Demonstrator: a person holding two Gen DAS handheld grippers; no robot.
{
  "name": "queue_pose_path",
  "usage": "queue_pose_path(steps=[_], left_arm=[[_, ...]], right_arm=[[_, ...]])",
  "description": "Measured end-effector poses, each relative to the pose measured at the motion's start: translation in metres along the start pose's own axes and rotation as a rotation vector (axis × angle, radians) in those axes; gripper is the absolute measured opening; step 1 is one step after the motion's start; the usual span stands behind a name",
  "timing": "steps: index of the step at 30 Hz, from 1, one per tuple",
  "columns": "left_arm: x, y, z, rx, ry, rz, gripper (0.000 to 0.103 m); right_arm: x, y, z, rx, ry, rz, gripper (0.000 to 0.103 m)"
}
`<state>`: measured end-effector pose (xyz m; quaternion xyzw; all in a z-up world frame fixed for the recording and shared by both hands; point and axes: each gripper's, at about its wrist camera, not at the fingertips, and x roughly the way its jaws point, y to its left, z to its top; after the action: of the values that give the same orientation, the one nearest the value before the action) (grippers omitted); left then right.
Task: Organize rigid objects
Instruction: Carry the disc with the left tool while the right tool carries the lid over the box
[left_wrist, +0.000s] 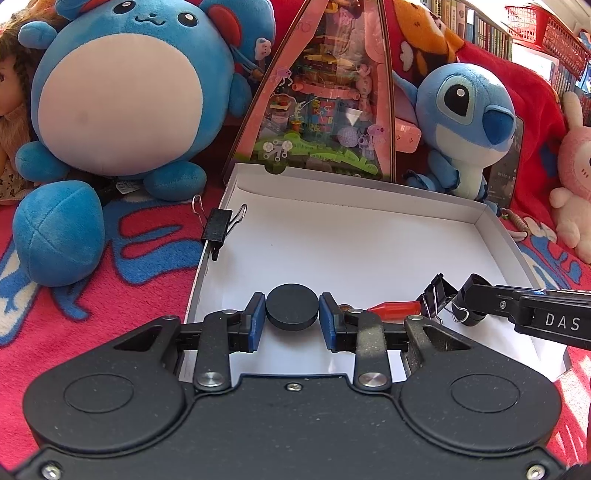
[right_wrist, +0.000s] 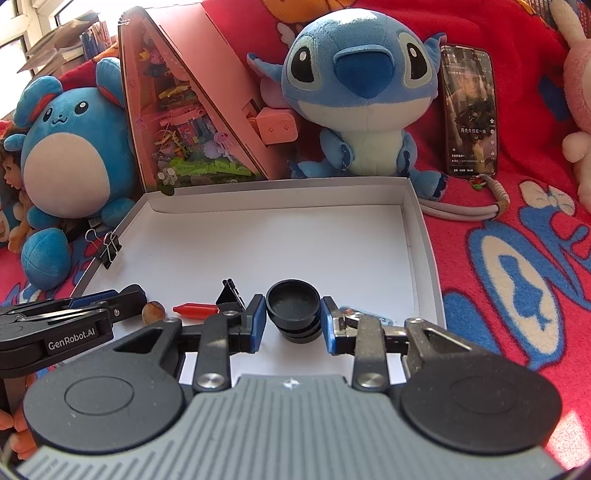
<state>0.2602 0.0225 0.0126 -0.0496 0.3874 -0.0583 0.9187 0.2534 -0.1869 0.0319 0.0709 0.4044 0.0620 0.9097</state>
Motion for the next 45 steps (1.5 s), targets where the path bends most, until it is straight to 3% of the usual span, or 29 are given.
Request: queue_pose_path(steps=[33,38,45], left_arm=[[-0.001,-0.001,-0.003,0.009,-0.005,-0.004,0.03],[-0.001,-0.001,-0.003,0.009,-0.005,-0.005,0.03],[-0.002,-0.002,-0.004,0.011,-0.006,-0.004,0.03]], right_arm=[[0.002,-0.001,-0.002,0.023,-0.018,-0.036,0.041],[0.005,0.004,0.001,0.016,-0.012,-0.055,0.054],[0.011,0.007,0.002,0.017,0.014,-0.078,0.058]])
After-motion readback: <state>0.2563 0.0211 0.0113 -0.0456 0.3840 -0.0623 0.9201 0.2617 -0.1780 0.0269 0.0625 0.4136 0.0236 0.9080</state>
